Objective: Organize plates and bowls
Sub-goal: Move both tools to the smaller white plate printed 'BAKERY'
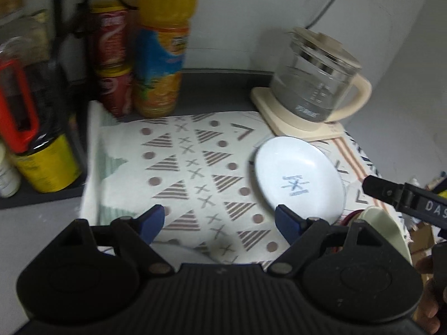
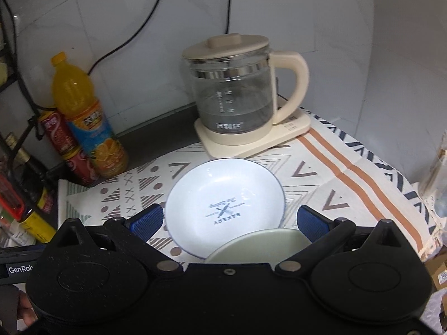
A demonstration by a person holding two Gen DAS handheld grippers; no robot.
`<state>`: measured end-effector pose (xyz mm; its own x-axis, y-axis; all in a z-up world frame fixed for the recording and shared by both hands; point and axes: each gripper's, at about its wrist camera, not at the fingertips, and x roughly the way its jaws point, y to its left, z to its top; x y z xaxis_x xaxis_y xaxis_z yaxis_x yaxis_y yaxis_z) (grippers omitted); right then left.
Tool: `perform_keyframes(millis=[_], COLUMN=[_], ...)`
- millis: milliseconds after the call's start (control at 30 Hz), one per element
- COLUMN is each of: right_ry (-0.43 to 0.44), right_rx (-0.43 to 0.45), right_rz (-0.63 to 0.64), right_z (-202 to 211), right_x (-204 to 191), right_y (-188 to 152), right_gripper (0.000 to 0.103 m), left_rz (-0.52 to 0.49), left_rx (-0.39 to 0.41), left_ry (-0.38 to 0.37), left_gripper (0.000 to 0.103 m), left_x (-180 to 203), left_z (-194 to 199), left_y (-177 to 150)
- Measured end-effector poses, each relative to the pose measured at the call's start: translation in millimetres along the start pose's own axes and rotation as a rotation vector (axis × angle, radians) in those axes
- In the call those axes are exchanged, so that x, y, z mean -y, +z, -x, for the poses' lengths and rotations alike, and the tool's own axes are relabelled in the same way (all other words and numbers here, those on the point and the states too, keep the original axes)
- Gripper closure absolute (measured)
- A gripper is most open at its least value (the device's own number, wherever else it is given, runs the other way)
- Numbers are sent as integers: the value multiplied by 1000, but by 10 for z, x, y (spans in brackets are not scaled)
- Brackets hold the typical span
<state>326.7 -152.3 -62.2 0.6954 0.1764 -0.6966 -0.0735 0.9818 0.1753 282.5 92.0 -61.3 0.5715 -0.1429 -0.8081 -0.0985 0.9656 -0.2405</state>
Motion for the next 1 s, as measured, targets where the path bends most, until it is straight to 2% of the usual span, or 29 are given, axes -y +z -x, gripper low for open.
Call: perform_keyframes(millis=[200, 367, 567, 733, 1000], right_ry=[-36, -34, -2, 50, 75], right_rx=[-15, -35, -58, -121, -195], right_rz=[-30, -27, -31, -44, -49], right_z=[-28, -55, -177, -356, -591], right_x=[35, 105, 246, 386, 566], right_y=[-10, 24, 120, 254, 337], right_gripper=[0, 0, 0, 0, 0], left_rz=[-41, -40, 6, 99, 147], left_rx=[-37, -49, -70, -123, -155], left_ry=[-45, -28, -28, -21, -22], left_gripper=[18, 18, 18, 16, 15], left_x=[74, 105, 185, 223, 360], left_z=[-183, -309, -437, -559, -757], left_y=[87, 153, 204, 211, 176])
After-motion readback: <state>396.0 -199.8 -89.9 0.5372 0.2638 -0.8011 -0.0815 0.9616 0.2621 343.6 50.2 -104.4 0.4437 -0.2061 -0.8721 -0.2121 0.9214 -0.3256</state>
